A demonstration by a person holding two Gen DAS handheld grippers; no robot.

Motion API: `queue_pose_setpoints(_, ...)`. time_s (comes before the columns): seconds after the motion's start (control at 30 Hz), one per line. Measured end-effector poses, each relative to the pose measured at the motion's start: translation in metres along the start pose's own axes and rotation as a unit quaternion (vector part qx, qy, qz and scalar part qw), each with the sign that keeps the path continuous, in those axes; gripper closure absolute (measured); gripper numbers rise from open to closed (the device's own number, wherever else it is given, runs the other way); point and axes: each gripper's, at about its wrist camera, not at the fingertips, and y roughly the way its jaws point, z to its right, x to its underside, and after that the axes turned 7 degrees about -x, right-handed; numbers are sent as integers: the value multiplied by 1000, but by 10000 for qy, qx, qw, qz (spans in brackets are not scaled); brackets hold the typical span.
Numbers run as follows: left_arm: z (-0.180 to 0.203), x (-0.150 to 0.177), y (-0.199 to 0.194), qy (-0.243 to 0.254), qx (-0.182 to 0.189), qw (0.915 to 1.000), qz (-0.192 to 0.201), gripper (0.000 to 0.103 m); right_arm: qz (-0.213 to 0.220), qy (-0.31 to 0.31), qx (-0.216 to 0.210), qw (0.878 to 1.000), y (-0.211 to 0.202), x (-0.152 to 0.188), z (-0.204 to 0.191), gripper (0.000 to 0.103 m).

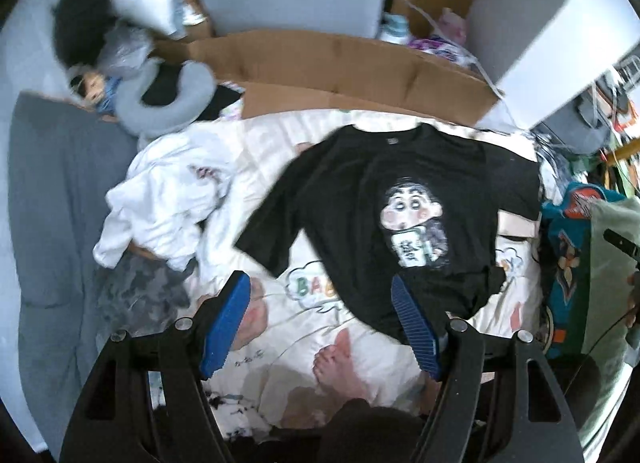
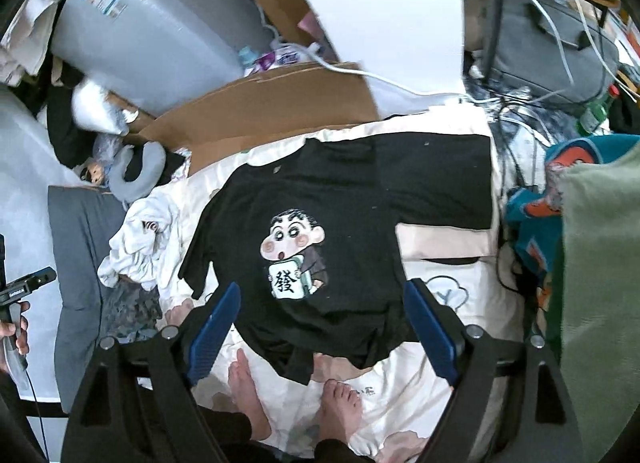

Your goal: Fold clothes

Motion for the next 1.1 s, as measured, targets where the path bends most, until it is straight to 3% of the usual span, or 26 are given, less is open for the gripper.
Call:
queue_pose_setpoints(0.2, -44, 14, 14, -428, 28, 9990, 75, 29, 7, -347, -35, 9994, 25, 0, -31, 20)
queue_pose_setpoints(0.33, -60, 20, 38, -572, 75, 9982, 177, 29, -269, -642, -99, 9975, 60, -3, -52, 20)
queue_pose_setpoints(0.67, -83, 27, 141, -608, 169, 9976, 298, 29, -492, -1449, -247, 9879, 148, -9, -96, 20)
queue_pose_setpoints(1.1, -101, 32, 299, -735, 401, 9951, 520, 30, -704, -2112, -441, 9739, 260, -10, -96, 20)
